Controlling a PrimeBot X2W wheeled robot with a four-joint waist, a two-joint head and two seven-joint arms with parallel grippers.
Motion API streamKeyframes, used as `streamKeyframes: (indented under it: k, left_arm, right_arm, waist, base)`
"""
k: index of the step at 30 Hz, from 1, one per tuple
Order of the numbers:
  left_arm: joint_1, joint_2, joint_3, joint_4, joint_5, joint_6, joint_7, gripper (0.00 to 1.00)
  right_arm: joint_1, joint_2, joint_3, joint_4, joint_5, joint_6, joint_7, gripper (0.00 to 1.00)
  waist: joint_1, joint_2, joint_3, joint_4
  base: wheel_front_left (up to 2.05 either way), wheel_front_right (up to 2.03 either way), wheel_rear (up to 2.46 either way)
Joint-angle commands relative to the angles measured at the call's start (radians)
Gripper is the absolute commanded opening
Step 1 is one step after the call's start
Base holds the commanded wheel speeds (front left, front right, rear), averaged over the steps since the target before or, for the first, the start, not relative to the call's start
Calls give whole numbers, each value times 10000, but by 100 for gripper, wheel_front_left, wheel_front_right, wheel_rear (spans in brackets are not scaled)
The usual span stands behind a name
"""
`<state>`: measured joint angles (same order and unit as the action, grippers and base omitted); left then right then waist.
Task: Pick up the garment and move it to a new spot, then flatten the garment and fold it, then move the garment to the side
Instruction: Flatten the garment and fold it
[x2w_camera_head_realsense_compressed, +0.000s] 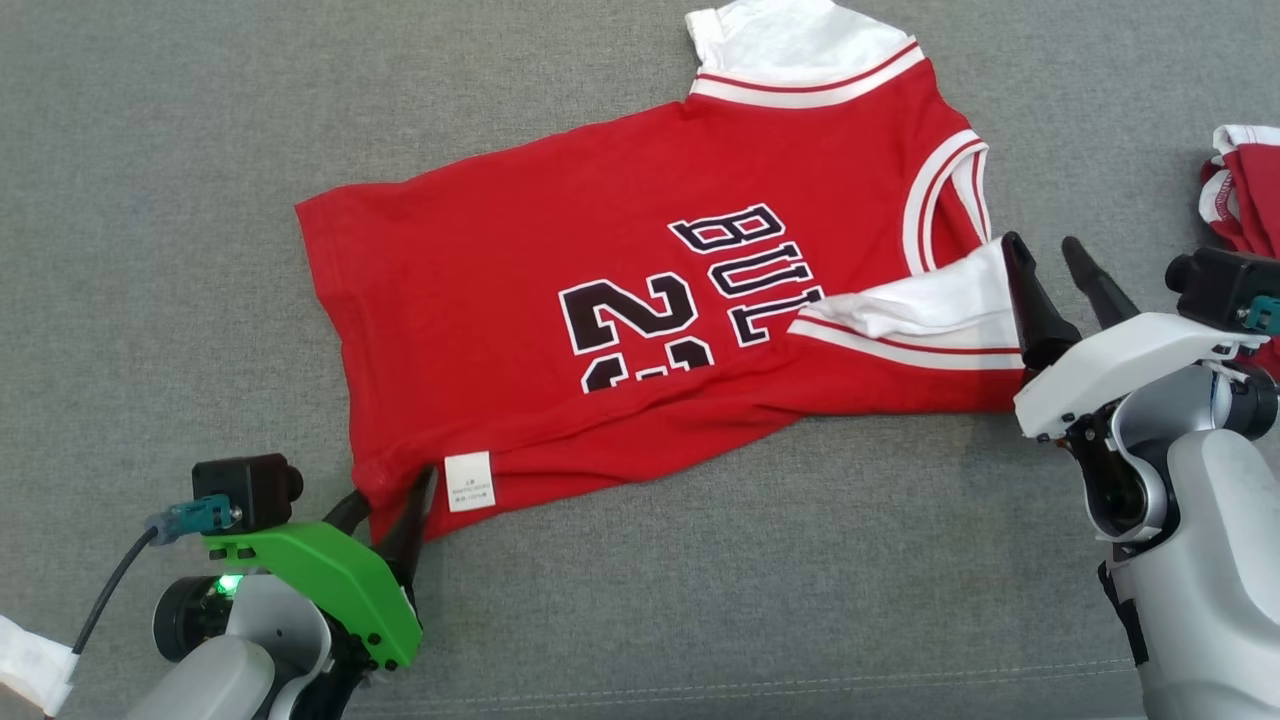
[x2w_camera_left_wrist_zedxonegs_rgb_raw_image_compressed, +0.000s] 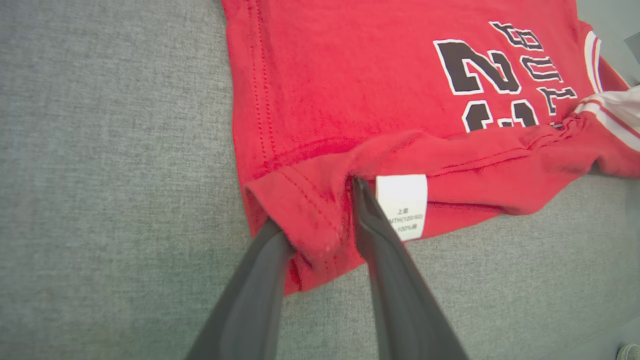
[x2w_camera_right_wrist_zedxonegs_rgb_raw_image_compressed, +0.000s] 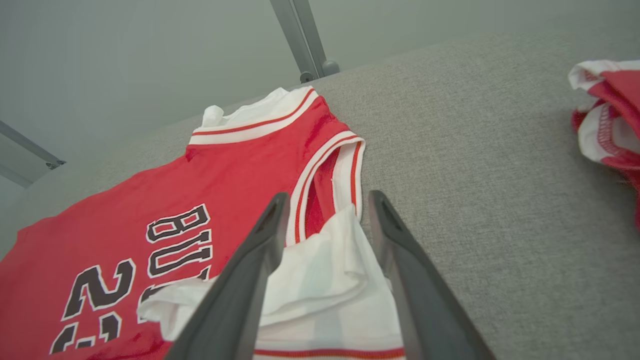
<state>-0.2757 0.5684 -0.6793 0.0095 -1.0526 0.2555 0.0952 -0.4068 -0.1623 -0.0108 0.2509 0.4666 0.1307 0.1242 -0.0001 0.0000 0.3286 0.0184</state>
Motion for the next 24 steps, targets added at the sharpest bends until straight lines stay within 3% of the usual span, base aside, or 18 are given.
streamKeyframes:
  k: [1, 8, 17, 24]
  left_arm:
    - [-35, -25, 36, 50, -46, 25, -47, 100]
    - [931, 177, 333, -230, -540, 40, -409, 100]
    - [1284, -50, 663, -194, -1113, -40, -568, 100]
    - [995, -290, 525, 264, -1280, -264, -287, 100]
  right_arm:
    - [-168, -78, 2, 45, -40, -2, -188, 100]
    - [675, -880, -76, -853, 49, -2, -550, 100]
    - [2232, -1813, 8, -1998, -82, -3, 1133, 100]
    - [2348, -1876, 307, -1887, -67, -3, 1986, 100]
  waist:
    - [1, 0, -13, -1]
    - [1, 0, -167, 0]
    - [1, 0, 121, -41]
    - [1, 0, 437, 14]
  base:
    - [0, 0, 0]
    - [0, 0, 0]
    - [0, 0, 0]
    - [0, 0, 0]
